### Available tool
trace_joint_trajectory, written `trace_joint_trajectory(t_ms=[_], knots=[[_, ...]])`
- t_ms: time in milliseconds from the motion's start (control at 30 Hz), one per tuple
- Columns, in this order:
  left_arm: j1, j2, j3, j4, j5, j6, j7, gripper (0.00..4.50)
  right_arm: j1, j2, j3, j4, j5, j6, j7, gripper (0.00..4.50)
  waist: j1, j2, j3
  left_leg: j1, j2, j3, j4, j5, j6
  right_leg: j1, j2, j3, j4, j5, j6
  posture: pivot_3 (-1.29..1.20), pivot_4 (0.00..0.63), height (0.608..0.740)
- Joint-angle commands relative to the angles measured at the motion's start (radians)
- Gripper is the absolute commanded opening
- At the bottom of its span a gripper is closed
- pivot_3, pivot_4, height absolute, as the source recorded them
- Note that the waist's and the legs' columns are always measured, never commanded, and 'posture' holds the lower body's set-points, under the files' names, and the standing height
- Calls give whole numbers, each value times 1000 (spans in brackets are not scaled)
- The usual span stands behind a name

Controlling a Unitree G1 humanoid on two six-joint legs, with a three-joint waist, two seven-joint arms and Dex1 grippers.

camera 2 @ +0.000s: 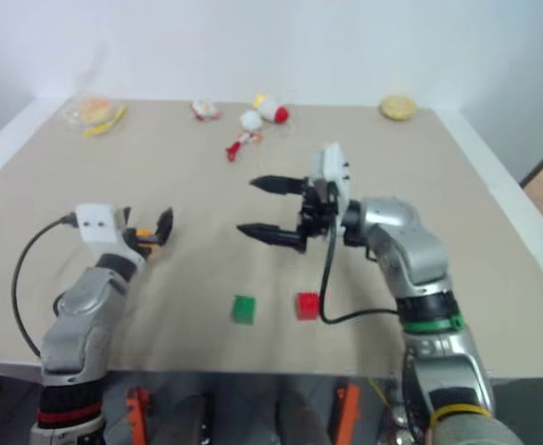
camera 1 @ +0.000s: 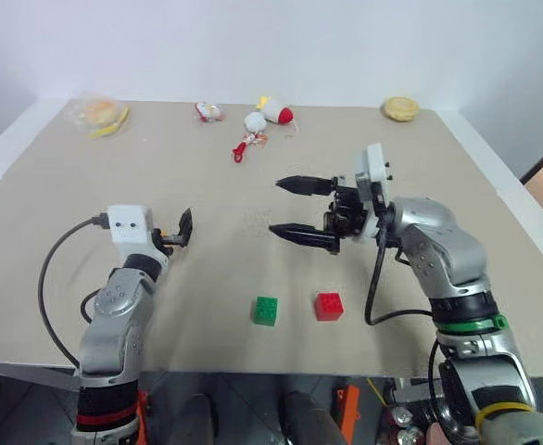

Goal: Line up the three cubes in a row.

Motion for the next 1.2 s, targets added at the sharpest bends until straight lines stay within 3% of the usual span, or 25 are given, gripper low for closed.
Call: trace_joint_trajectory(t_ms=[33,533,633,867,1067,1200], knots=[[19,2,34,7,15,-19,39,4454,-28,9,5,13,-19,-35,38,4500,1,0,0,0,0,0,0,0,0,0,0,0,0,0,0,0,150,736],[16,23,27,117,24,12,48,4454,-19,20,4,-12,-42,-31,45,4500,6,0,0,0,0,0,-1,0,0,-1,0,0,0,-1,-2,0,150,736],[13,25,20,124,30,-1,46,3682,-16,16,-1,-20,-39,-28,42,4500,6,0,0,0,0,0,-1,0,0,-1,0,0,0,-1,-2,0,150,736],[12,32,0,138,27,-20,-1,1337,2,9,-21,-68,-9,3,33,4500,7,0,0,0,0,0,-1,0,0,-1,0,0,0,-1,-2,0,150,736],[22,134,-75,91,-88,-43,-324,1356,76,-43,-34,-177,27,54,41,4500,13,0,0,0,0,0,-1,0,-1,-2,0,0,0,-1,-3,0,150,736],[66,310,-175,49,-149,-121,-679,1356,170,-123,-38,-293,60,104,65,4500,13,0,0,-1,0,1,-4,-1,-2,-4,0,0,0,-3,-5,0,150,736]])
